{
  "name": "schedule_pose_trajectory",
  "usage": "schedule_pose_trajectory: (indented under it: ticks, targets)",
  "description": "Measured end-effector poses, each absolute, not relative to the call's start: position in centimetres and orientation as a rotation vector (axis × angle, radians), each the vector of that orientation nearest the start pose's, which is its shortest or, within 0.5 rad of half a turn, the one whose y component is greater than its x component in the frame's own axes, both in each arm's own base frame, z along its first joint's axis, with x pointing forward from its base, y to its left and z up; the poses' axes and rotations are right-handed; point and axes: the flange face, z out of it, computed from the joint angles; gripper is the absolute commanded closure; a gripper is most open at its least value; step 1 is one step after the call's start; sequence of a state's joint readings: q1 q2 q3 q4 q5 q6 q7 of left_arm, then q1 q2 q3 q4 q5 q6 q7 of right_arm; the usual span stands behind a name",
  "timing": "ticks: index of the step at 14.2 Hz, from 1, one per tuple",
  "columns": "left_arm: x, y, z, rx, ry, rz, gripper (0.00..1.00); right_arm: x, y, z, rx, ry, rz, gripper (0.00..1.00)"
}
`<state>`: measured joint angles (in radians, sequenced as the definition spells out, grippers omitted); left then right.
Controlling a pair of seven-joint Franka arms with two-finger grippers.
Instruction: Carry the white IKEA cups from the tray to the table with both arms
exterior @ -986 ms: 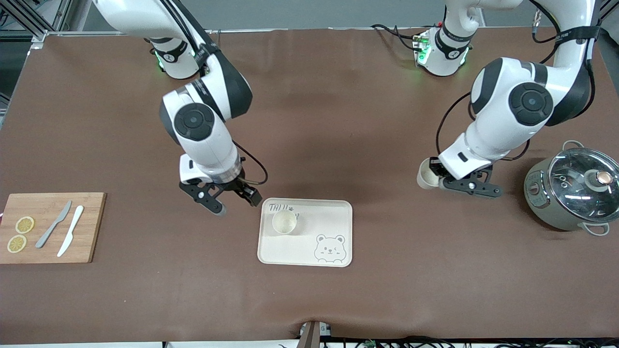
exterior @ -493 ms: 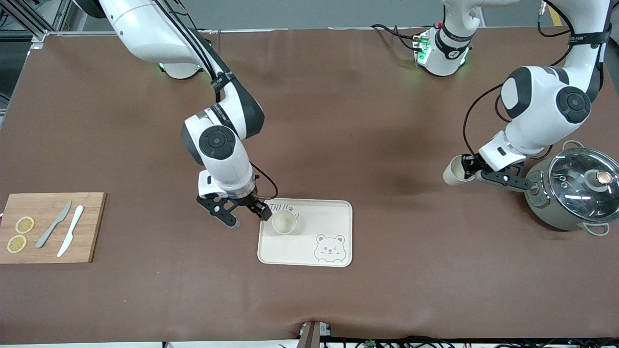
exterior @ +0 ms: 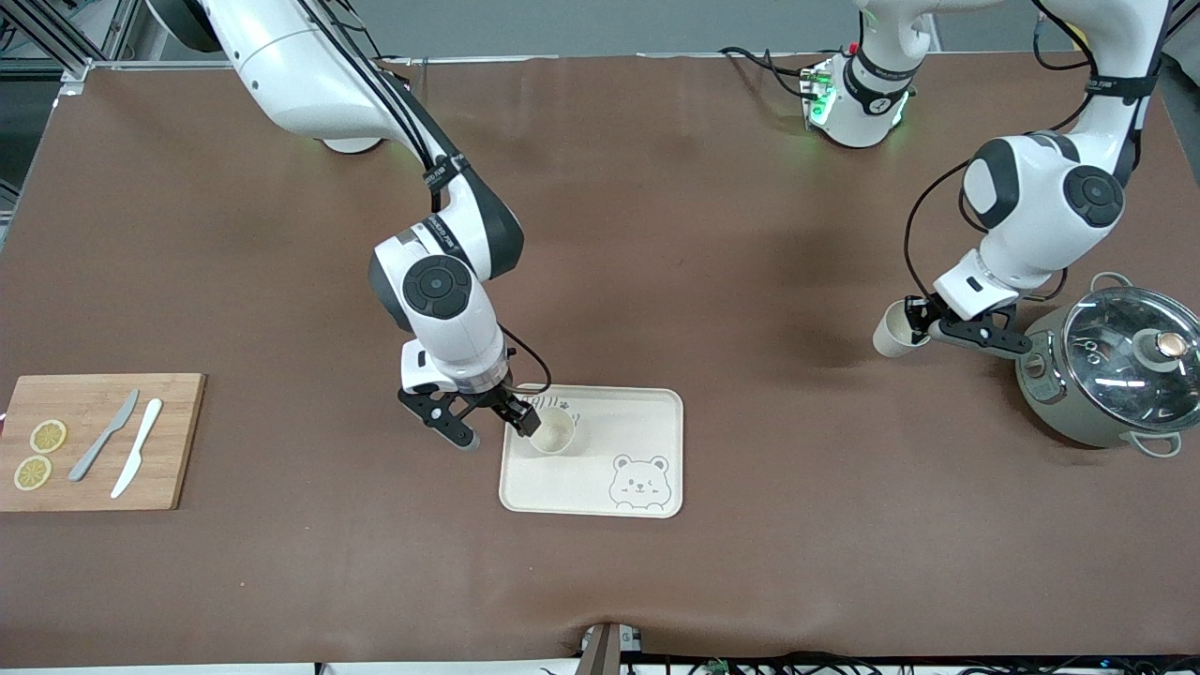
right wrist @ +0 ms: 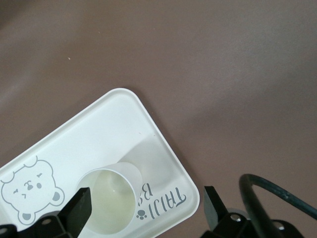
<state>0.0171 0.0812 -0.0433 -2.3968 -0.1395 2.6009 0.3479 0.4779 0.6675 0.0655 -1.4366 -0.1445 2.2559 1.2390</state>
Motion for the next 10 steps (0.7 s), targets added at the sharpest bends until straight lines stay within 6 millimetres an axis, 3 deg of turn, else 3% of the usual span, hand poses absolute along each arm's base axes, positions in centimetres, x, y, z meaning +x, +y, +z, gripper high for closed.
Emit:
schedule_pose_trajectory:
  ticks: [10]
  targets:
    - [49.0,-0.1,25.9,-3.243,0.433,-0.229,1.00,63.8,37.5,27.4,-2.946,0.906,-0.263,0.00]
